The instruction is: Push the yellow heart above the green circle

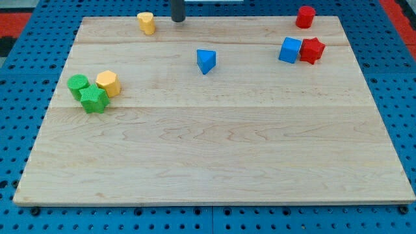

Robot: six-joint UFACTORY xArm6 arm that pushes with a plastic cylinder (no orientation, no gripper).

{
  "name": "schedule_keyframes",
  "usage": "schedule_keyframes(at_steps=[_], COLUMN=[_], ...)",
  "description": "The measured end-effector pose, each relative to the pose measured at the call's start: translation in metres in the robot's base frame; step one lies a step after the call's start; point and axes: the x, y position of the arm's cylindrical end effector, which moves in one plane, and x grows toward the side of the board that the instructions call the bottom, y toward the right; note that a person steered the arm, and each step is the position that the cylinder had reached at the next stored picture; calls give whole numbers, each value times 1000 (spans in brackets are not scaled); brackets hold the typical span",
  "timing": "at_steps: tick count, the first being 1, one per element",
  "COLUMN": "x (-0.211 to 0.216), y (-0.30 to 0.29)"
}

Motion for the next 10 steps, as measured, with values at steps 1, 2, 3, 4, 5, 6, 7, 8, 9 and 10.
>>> schedule_keyframes(at_steps=[1,2,3,4,5,6,7,8,9,10], x=[1,24,47,56,54,32,71,124,131,109], y=[-59,-86,-96,-91,-90,-103,-103,-111,-97,-78])
